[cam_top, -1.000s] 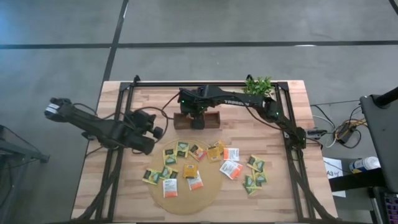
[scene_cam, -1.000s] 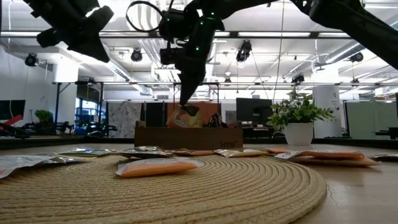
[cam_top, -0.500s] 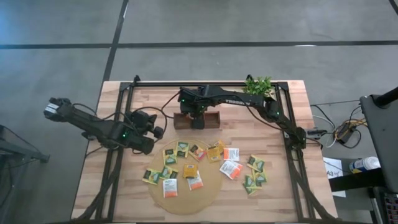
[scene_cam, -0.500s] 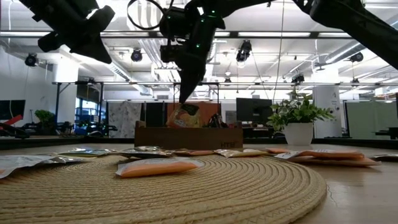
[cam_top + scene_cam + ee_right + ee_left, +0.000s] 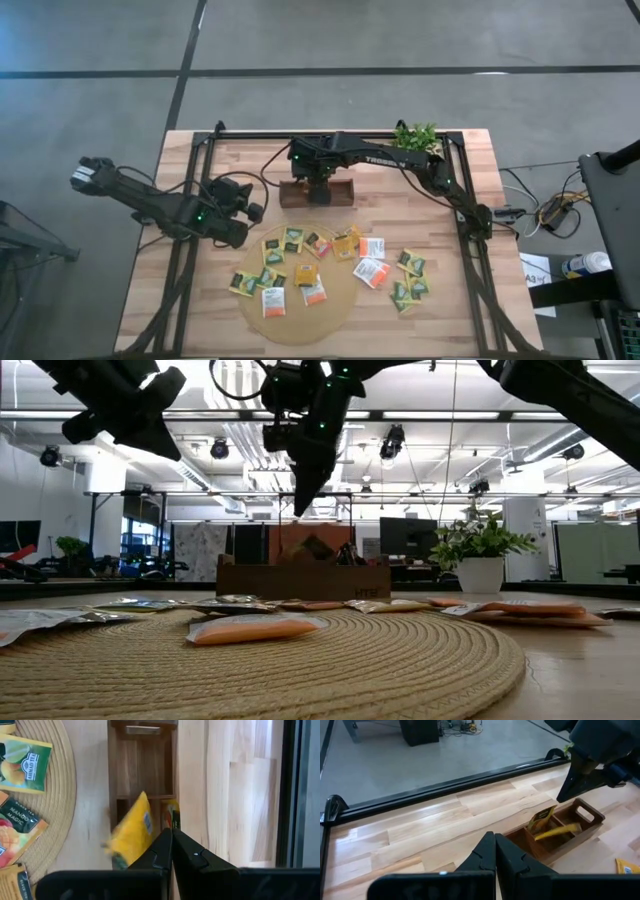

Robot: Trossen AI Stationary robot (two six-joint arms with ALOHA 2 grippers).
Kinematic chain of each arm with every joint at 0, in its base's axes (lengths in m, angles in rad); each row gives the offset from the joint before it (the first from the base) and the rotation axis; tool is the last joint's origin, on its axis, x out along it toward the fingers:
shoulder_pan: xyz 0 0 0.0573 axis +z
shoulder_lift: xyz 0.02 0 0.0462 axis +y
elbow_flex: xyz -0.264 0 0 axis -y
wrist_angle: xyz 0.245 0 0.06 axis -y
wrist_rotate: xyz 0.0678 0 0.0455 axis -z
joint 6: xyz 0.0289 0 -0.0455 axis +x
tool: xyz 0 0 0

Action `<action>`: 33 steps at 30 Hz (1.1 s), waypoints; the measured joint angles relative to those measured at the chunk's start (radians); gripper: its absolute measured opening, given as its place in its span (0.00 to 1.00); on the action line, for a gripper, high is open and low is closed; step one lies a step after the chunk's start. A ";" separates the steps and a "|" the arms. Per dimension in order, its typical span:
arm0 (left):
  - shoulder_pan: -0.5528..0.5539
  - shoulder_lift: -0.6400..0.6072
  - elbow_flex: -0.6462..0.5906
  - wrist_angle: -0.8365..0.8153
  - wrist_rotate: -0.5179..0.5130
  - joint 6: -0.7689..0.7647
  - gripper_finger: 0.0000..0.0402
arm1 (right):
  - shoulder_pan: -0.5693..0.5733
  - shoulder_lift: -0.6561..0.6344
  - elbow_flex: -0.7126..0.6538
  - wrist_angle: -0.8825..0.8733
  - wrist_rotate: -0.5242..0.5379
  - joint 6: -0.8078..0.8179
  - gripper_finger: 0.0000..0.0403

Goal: Pick & Place Tea
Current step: Put the yellow tea bag into the middle section of the wooden organizer

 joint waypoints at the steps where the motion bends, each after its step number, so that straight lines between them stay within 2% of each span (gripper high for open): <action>1: 0.000 0.000 0.000 0.000 -0.003 0.000 0.00 | 0.000 0.000 0.000 0.000 0.000 0.000 0.02; 7: 0.000 0.002 0.000 0.010 -0.005 0.000 0.00 | 0.001 0.000 0.000 -0.007 0.030 0.007 0.02; 17: 0.000 0.003 0.000 0.018 -0.003 0.033 0.00 | 0.021 -0.050 -0.001 -0.169 0.025 0.020 0.04; 20: 0.000 0.003 0.000 0.023 -0.003 0.051 0.00 | 0.044 -0.064 -0.001 -0.167 0.021 0.011 0.09; 25: 0.000 0.003 0.000 0.022 -0.004 0.053 0.00 | 0.086 -0.067 -0.022 -0.150 0.022 0.008 0.24; 29: 0.000 0.003 0.000 0.022 -0.006 0.057 0.00 | 0.124 -0.067 -0.102 -0.103 0.026 -0.035 0.35; 33: 0.000 0.003 0.000 0.021 0.006 0.079 0.00 | 0.154 -0.089 -0.238 0.022 0.108 -0.041 0.41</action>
